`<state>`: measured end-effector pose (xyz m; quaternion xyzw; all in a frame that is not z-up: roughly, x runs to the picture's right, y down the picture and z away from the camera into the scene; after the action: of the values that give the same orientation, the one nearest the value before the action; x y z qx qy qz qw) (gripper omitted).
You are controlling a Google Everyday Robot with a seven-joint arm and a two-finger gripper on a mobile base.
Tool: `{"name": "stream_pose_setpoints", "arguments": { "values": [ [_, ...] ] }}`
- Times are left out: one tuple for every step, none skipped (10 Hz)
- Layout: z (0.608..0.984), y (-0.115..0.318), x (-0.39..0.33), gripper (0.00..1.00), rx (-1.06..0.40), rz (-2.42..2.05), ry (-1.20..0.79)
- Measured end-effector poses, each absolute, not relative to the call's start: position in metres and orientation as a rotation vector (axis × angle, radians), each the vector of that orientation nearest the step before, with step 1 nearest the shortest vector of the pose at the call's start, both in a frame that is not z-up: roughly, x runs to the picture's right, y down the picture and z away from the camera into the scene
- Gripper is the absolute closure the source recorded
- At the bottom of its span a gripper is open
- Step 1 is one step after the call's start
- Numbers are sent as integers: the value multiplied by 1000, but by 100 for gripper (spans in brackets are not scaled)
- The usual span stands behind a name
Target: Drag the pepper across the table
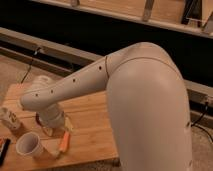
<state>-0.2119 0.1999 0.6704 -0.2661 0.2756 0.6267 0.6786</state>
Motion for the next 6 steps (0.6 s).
{"name": "stream_pose_setpoints", "arguments": {
  "values": [
    [670, 200, -212, 35, -598, 1408, 619],
    [671, 199, -212, 35, -596, 1408, 616],
    [672, 195, -210, 35, -590, 1417, 599],
    [672, 195, -209, 35, -591, 1418, 598],
    [672, 195, -210, 35, -592, 1416, 597],
    [672, 196, -212, 35, -594, 1415, 595]
  ]
}}
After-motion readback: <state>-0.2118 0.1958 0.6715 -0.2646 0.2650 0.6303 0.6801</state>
